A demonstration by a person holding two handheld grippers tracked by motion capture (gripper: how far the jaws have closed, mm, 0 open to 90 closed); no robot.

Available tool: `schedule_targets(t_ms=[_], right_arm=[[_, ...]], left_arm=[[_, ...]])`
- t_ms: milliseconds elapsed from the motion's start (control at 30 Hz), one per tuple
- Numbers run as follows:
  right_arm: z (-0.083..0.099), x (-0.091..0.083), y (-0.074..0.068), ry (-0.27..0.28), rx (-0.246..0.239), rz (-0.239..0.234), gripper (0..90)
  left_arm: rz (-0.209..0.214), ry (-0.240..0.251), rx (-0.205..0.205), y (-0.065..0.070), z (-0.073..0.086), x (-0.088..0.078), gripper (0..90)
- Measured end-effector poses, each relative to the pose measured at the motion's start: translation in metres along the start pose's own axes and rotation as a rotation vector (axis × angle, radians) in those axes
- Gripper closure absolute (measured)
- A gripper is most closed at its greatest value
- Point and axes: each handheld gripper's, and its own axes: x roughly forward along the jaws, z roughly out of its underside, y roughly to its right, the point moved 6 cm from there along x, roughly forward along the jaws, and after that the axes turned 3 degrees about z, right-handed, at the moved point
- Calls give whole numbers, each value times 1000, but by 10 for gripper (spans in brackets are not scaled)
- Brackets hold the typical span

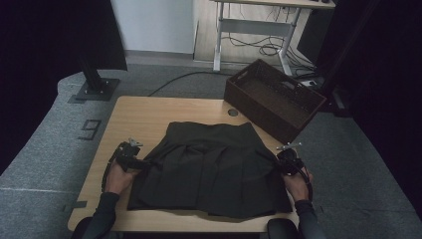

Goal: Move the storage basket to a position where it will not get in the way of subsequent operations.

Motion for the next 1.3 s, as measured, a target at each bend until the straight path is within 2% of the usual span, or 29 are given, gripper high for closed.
schedule_targets(t_ms=[67, 167, 267, 300, 367, 467, 600, 667, 700, 767, 800, 833, 900, 933, 1033, 1167, 1267, 1300], right_arm=[[-2, 1, 5, -5, 5, 9, 852], [-3, 2, 4, -8, 7, 4, 852], [-2, 4, -8, -9, 11, -45, 847], [-2, 4, -11, -5, 14, -61, 845], [-2, 4, -22, 8, 13, -104, 844], [-2, 3, -36, 20, -7, -143, 844], [2, -1, -57, 38, -20, -189, 844], [7, -5, -67, 40, -43, -207, 843], [9, -6, -70, 41, -51, -210, 839], [9, -12, -71, 48, -58, -210, 780], [7, -16, -69, 56, -47, -210, 739], [3, -21, -66, 70, -35, -210, 703], [-8, -29, -58, 94, -7, -218, 617], [-14, -30, -56, 99, -1, -218, 593], [-32, -29, -51, 118, 1, -209, 576], [-52, -5, -48, 100, 15, -188, 591], [-53, 17, -47, 69, 16, -156, 690], [-50, 26, -46, 60, 24, -148, 727]], left_arm=[[2, -3, -5, -3, -1, 1, 116], [11, -11, -16, -4, -3, 2, 117], [59, -13, -12, 2, -5, 2, 189], [90, -8, -7, 8, -6, 3, 216], [126, 4, 17, 17, -6, 1, 294], [183, 3, 85, 36, -4, -4, 527], [229, -32, 110, 52, 4, -13, 693], [270, -64, 139, 58, 9, -19, 713], [307, -91, 161, 61, 12, -23, 698], [333, -136, 209, 62, 13, -27, 609], [314, -130, 228, 60, 11, -29, 551], [295, -109, 227, 56, 6, -31, 486], [275, -42, 157, 45, -11, -32, 443], [261, -13, 136, 42, -18, -31, 416], [225, 24, 94, 35, -35, -18, 446], [185, 22, 75, 36, -45, 6, 521], [153, -7, 74, 37, -42, 21, 591], [153, 6, 68, 37, -42, 21, 601]])
